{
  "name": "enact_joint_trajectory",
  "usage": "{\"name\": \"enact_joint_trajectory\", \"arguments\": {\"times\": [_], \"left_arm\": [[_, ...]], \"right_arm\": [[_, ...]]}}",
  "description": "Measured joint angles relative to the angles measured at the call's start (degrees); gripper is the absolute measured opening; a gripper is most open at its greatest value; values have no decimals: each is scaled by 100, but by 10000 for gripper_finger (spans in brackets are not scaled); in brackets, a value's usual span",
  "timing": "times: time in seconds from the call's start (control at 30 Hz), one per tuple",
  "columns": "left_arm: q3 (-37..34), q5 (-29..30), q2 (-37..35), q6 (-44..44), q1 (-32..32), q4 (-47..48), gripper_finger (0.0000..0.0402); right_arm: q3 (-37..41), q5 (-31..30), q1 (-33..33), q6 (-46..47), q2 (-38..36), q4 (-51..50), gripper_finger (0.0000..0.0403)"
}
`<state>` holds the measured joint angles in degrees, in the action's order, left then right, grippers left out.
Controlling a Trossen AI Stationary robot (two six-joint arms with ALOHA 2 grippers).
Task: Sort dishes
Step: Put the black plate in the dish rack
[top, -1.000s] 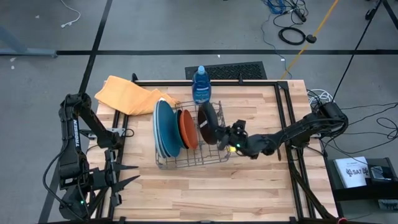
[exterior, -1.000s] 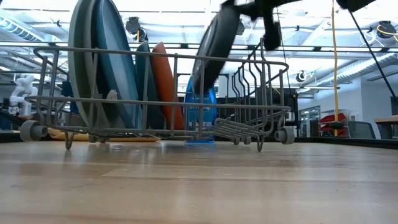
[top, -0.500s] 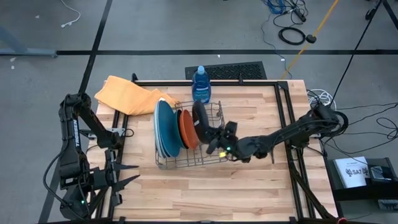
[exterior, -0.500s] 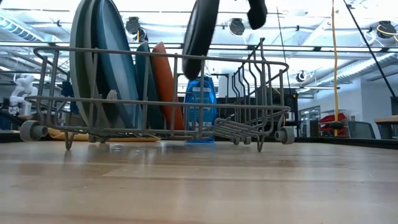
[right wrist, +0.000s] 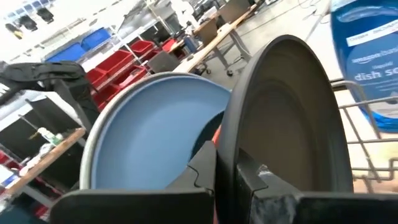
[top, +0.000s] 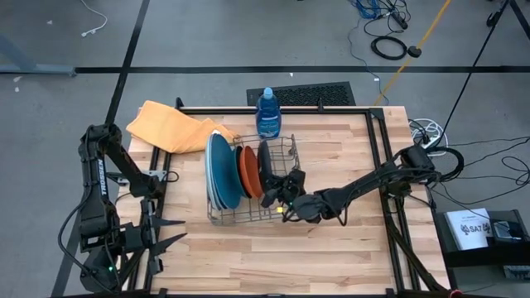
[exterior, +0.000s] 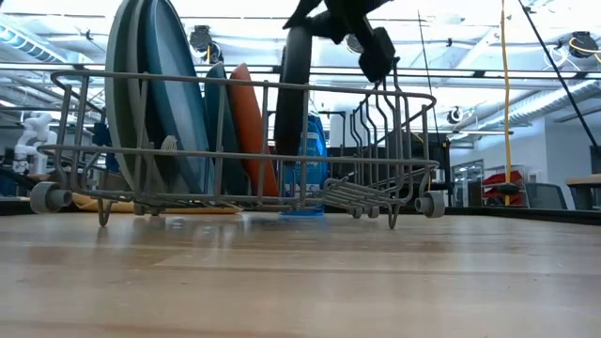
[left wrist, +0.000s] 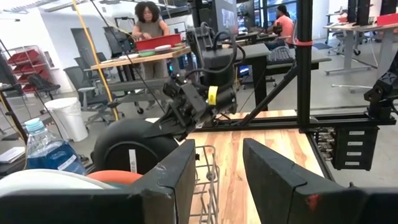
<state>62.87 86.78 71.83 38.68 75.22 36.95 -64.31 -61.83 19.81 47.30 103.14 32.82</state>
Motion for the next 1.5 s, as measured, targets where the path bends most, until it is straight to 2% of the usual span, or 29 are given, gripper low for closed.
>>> {"name": "enact_joint_trajectory", "arguments": {"times": [0.7, 1.23, 1.5], "left_arm": [[0, -4, 0, -1, 0, -50, 136], [0, -4, 0, 4, 0, -50, 136], [0, -4, 0, 4, 0, -50, 136]], "right_arm": [[-13, 52, -55, 488, -11, -845, 10], [-2, 233, -66, 380, -8, -1019, 108], [9, 189, -66, 18, 1, -784, 154]]}}
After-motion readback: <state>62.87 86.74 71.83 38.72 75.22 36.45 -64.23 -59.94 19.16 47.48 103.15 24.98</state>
